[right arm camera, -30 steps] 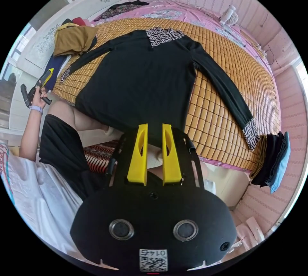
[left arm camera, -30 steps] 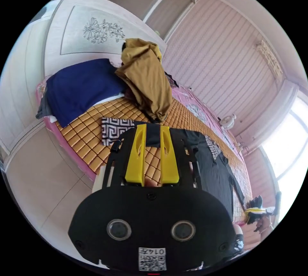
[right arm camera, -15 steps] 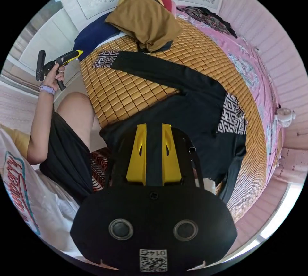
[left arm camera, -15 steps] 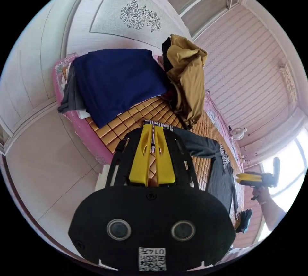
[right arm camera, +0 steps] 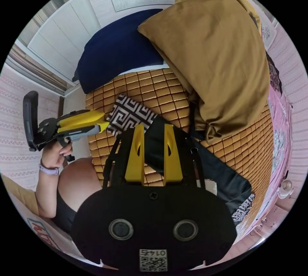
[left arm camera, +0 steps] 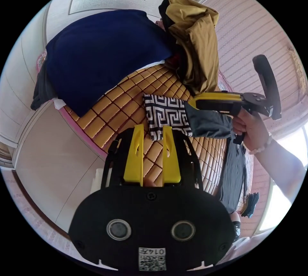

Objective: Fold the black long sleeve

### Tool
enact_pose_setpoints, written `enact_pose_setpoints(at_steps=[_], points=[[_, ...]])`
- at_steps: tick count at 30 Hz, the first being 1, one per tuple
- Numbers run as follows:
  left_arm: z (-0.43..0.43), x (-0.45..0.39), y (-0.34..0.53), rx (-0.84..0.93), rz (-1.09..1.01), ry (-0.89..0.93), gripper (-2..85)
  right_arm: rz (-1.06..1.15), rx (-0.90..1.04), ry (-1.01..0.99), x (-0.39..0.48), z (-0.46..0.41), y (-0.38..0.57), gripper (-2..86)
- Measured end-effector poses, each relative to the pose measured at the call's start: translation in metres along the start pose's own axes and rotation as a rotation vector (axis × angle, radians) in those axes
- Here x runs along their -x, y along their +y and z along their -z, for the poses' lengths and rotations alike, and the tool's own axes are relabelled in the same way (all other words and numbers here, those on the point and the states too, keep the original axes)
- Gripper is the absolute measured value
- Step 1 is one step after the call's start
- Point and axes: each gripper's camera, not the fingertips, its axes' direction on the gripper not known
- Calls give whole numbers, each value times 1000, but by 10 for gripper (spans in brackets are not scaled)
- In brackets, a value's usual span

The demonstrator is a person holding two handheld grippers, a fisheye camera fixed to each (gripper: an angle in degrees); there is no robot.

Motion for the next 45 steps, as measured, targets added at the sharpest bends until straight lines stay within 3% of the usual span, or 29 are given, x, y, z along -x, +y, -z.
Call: enact_pose_setpoints(at_steps=[5, 10, 15, 22, 25, 27, 32, 34, 38, 45], points=[[-16, -21, 5, 43, -63, -20, 16, -6, 105, 56, 8, -44, -10, 82], [-19, -46, 12, -2, -99, -54, -8, -20, 89, 43, 1, -42, 8, 13], [25, -116, 30, -322, -283, 83, -10, -113, -103, 1, -29, 7, 60, 0], [58, -288, 76, -439, -758, 511, -8, -365, -559, 57, -100, 173, 278, 5], [49, -371, 120, -293, -973, 706, -1, -494, -659, 115, -102, 219, 408, 17], [17, -421, 162, -82, -1091, 797, 16, -606, -637, 136, -98, 224, 485, 30], [-55, -470, 232, 294, -1129, 799, 39, -1018, -339, 135, -84, 149, 677, 88], [-74, -482, 250, 386, -1129, 772, 41, -1109, -267, 75, -80, 122, 715, 96], [-104, -513, 277, 460, -1154, 649, 47, -1183, -303, -32, -81, 89, 757, 97], [-148, -598, 315, 521, -1312, 483, 73, -1171, -226, 24, -119, 63, 765, 97]])
